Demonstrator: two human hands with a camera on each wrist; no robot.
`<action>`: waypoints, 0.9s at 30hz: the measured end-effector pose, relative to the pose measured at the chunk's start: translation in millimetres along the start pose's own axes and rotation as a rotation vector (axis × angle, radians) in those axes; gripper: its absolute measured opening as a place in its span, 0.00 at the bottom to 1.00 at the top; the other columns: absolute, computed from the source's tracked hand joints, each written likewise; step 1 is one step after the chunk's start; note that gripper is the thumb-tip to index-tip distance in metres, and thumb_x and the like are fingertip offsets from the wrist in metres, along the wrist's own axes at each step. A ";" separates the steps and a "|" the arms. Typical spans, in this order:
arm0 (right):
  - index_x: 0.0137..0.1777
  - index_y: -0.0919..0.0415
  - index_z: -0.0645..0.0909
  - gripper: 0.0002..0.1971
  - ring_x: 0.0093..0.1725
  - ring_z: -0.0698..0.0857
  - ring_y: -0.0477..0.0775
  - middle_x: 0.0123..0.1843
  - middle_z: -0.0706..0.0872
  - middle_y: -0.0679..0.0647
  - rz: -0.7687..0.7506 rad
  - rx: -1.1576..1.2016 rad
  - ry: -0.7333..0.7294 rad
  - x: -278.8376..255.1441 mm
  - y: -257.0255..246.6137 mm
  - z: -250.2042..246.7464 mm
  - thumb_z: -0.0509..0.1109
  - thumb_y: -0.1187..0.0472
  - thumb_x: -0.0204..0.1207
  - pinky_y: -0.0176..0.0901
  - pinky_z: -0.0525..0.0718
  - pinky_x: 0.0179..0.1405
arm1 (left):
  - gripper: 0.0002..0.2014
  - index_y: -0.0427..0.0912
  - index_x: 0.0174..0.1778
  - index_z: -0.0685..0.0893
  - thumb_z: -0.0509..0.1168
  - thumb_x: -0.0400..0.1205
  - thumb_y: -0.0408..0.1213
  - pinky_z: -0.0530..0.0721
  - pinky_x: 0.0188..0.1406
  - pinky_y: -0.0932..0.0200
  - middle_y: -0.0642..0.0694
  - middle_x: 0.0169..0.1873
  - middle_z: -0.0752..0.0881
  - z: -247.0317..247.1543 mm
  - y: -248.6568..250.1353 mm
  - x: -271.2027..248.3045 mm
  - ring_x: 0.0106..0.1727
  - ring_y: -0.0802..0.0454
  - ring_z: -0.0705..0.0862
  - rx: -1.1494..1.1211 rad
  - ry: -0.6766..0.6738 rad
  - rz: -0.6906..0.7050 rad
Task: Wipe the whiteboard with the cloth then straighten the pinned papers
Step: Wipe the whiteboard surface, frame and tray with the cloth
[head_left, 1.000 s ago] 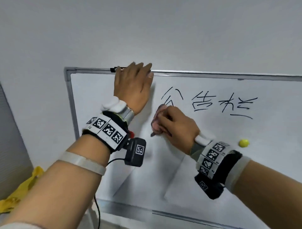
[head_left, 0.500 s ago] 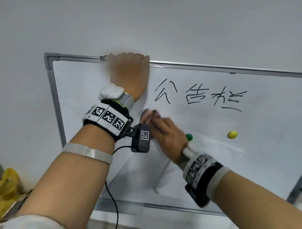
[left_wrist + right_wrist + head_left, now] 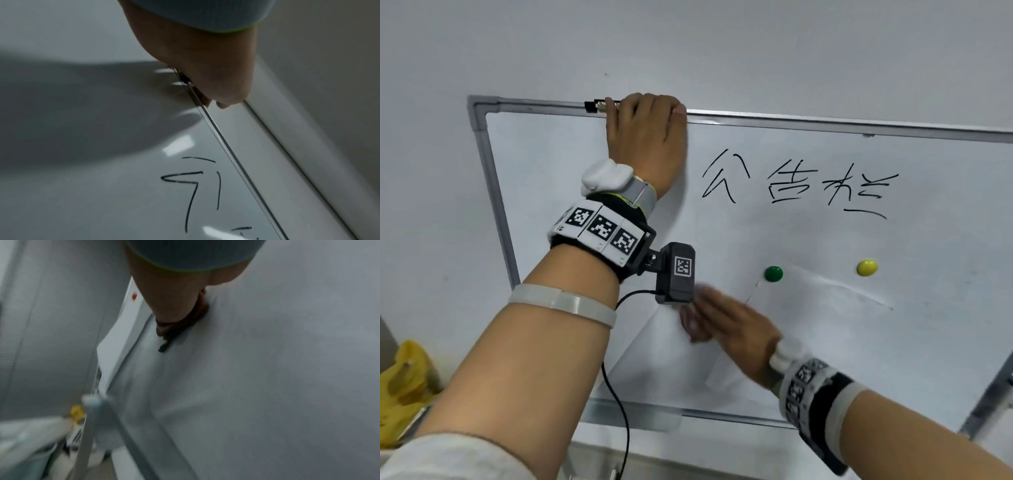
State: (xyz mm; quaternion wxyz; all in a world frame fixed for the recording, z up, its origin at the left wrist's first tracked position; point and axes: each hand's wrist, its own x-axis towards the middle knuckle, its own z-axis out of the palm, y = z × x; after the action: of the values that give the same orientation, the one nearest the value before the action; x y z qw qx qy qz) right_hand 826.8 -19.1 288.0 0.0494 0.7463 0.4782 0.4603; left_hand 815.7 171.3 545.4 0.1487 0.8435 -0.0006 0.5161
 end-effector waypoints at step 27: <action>0.48 0.59 0.86 0.05 0.44 0.79 0.61 0.48 0.86 0.57 0.139 0.075 0.111 -0.3 44.3 -23.7 0.73 0.68 0.76 0.51 0.74 0.43 | 0.19 0.47 0.64 0.82 0.50 0.84 0.43 0.61 0.80 0.47 0.49 0.64 0.84 5.7 8.8 5.8 0.74 0.45 0.72 0.027 0.018 0.000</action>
State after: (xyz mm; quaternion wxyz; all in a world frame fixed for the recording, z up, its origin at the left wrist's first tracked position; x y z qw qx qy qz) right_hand 839.0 -51.9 324.2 -0.0372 0.7524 0.4439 0.4853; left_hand 822.0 162.3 550.3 0.1374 0.8408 0.0077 0.5236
